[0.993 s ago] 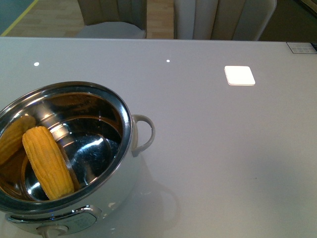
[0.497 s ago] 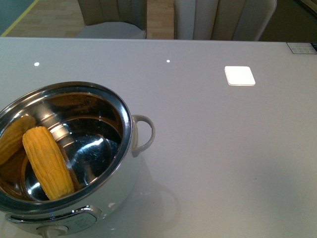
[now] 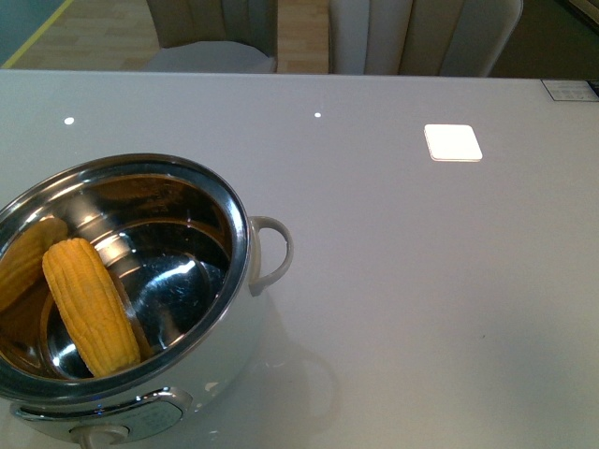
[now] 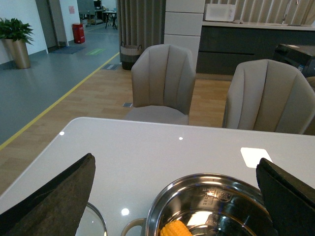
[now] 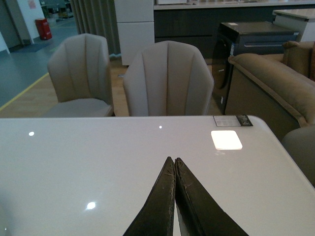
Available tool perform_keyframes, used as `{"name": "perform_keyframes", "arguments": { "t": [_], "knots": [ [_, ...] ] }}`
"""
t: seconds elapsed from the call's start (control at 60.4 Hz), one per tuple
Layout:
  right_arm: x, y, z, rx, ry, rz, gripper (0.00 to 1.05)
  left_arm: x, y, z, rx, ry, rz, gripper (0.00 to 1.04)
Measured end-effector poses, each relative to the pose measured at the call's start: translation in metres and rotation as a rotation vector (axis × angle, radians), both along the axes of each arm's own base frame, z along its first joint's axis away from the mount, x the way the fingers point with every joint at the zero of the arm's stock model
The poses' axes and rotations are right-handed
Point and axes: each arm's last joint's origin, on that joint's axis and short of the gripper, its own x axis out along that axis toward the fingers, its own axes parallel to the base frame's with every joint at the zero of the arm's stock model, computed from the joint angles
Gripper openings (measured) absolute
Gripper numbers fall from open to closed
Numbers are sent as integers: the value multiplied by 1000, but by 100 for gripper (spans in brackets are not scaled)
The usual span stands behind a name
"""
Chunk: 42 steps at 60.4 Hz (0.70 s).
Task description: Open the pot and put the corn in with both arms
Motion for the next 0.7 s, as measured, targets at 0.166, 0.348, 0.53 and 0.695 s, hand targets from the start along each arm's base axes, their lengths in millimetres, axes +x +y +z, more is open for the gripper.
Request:
{"name": "perform_keyframes", "arguments": {
  "t": [0.166,0.348,0.53,0.695],
  "knots": [
    [-11,0,-4,0,19,2,2,0,0,0,0,0,0,98],
    [-12,0,-3,0,4,2,2,0,0,0,0,0,0,98],
    [-12,0,-3,-2,4,2,13,0,0,0,0,0,0,98],
    [-12,0,-3,-2,4,2,41,0,0,0,0,0,0,98]
  ]
}}
